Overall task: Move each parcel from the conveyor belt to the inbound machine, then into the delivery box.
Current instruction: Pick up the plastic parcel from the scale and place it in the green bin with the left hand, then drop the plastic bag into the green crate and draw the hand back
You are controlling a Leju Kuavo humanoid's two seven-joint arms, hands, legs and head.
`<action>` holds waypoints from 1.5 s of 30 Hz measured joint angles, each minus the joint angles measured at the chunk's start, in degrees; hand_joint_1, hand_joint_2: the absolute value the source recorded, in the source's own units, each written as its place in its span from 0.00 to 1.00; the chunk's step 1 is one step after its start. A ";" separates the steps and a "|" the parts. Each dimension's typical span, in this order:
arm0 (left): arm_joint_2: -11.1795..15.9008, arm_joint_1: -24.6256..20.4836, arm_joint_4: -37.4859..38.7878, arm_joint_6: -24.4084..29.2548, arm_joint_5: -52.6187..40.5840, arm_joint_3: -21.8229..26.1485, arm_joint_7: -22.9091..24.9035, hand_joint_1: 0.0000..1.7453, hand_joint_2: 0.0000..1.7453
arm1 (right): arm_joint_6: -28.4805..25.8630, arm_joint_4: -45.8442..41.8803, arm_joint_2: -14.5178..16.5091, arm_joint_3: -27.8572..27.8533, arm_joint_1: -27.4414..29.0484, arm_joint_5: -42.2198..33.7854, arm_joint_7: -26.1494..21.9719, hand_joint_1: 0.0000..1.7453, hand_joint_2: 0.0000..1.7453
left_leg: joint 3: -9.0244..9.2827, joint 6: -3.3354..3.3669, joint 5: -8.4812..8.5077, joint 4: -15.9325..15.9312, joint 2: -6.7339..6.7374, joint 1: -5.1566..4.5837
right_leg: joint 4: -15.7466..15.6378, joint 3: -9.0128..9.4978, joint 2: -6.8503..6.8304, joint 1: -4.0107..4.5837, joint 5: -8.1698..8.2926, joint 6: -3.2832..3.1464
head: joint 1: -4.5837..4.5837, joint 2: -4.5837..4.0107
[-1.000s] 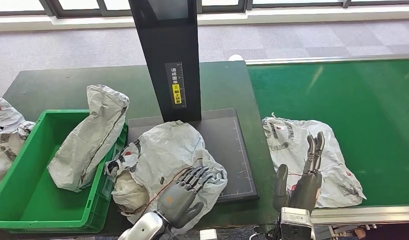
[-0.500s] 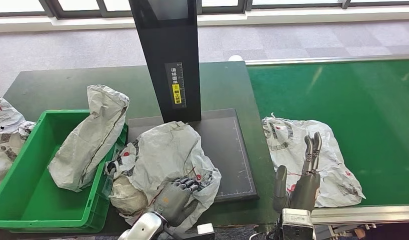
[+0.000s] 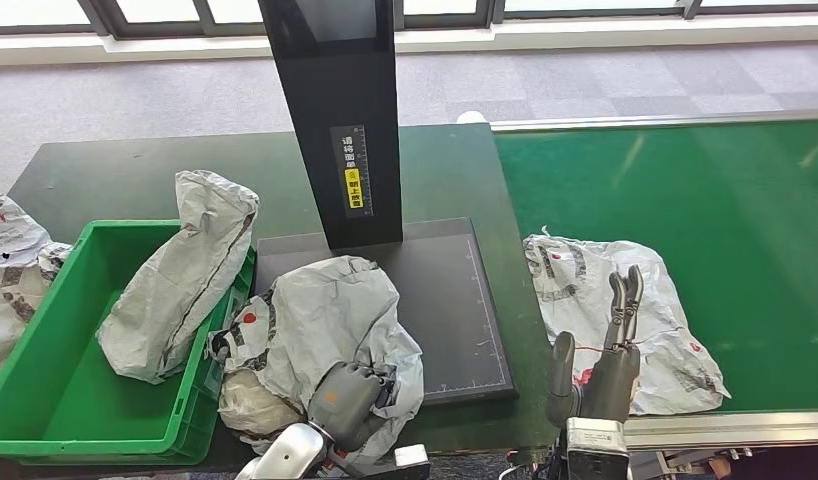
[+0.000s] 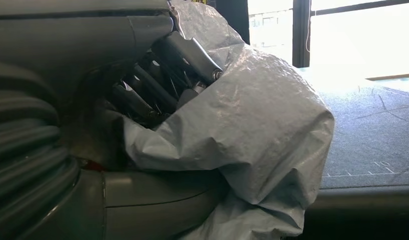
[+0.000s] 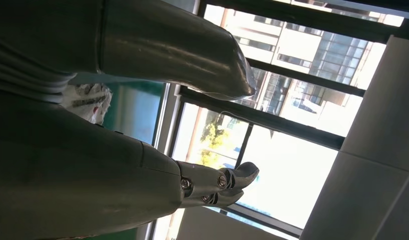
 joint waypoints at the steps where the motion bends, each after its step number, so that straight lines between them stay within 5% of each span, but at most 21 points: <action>1: 0.00 0.00 0.03 0.13 -0.04 0.00 0.15 1.00 1.00 | 0.07 0.00 0.00 0.00 0.00 -0.15 0.00 0.00 0.00 | 0.00 0.00 0.00 0.00 0.00 0.00 | 0.00 0.01 0.00 0.00 0.00 0.00 | 0.00 0.00; 6: 0.00 0.01 -0.02 2.51 -0.09 -0.02 1.13 1.00 1.00 | 0.27 -0.02 0.00 0.00 0.13 -0.54 0.00 0.00 0.00 | -0.01 0.00 0.00 0.00 0.00 0.00 | 0.00 0.01 0.01 0.00 0.00 0.00 | 0.00 0.00; 11: 0.31 0.54 -2.33 11.85 -0.09 0.02 2.46 1.00 1.00 | 0.49 -0.17 0.00 0.00 0.72 -0.26 -0.04 0.00 0.00 | 0.13 -0.02 0.09 0.01 0.00 0.01 | 0.03 -0.14 0.01 0.01 0.07 -0.04 | 0.00 0.00; 16: 0.33 0.74 -3.98 15.56 -0.09 0.26 2.13 1.00 1.00 | 0.54 -0.43 0.02 0.00 0.92 -0.25 -0.04 0.00 0.00 | 0.11 -0.02 0.09 0.01 0.00 0.01 | 0.04 -0.14 0.01 0.01 0.08 -0.04 | 0.00 0.00; 17: 0.11 1.40 -6.84 18.76 0.85 1.01 -0.32 1.00 1.00 | 0.41 -0.56 0.05 0.00 0.99 -0.47 -0.05 0.00 0.00 | 0.10 -0.03 0.09 0.01 0.00 0.02 | 0.05 -0.14 0.01 0.01 0.07 -0.05 | 0.00 0.00; 21: -6.38 7.86 -28.46 26.88 25.24 12.34 -33.91 1.00 1.00 | -1.13 -0.76 0.09 0.00 0.97 -4.90 -0.07 0.00 0.00 | 0.03 0.00 -0.01 0.00 0.00 0.03 | 0.03 -0.19 0.02 -0.03 -0.03 0.00 | 0.00 0.00; 22: -7.01 8.62 -31.06 26.88 29.28 14.06 -35.83 1.00 1.00 | -1.28 -0.77 0.02 0.00 0.96 -5.71 -0.07 0.00 0.00 | 0.03 -0.01 -0.03 0.00 0.01 0.03 | 0.03 -0.20 0.02 -0.02 -0.04 0.00 | 0.01 0.00; 30: -7.49 11.73 -46.64 26.87 46.54 18.99 -36.91 1.00 1.00 | -1.13 -0.76 -0.89 0.00 0.43 -9.19 -0.07 0.00 0.00 | 0.02 -0.02 -0.04 0.00 -0.04 0.04 | 0.03 -0.15 -0.04 0.02 -0.09 0.00 | 0.00 0.00; 38: -5.87 11.31 -52.84 26.87 56.67 20.77 -36.97 1.00 1.00 | -1.64 -0.78 -1.29 0.00 0.24 -9.91 -0.08 0.00 0.00 | 0.07 -0.02 -0.03 0.00 -0.05 0.04 | 0.03 -0.14 -0.05 0.02 -0.09 0.00 | 0.00 0.00; 45: -1.96 4.34 -52.28 26.83 61.00 25.86 -36.87 1.00 1.00 | -1.24 -0.84 -1.46 0.00 0.30 -10.71 -0.09 0.00 0.00 | 0.09 -0.05 0.01 0.00 -0.08 0.04 | 0.03 -0.15 -0.06 0.03 -0.07 -0.03 | 0.00 0.00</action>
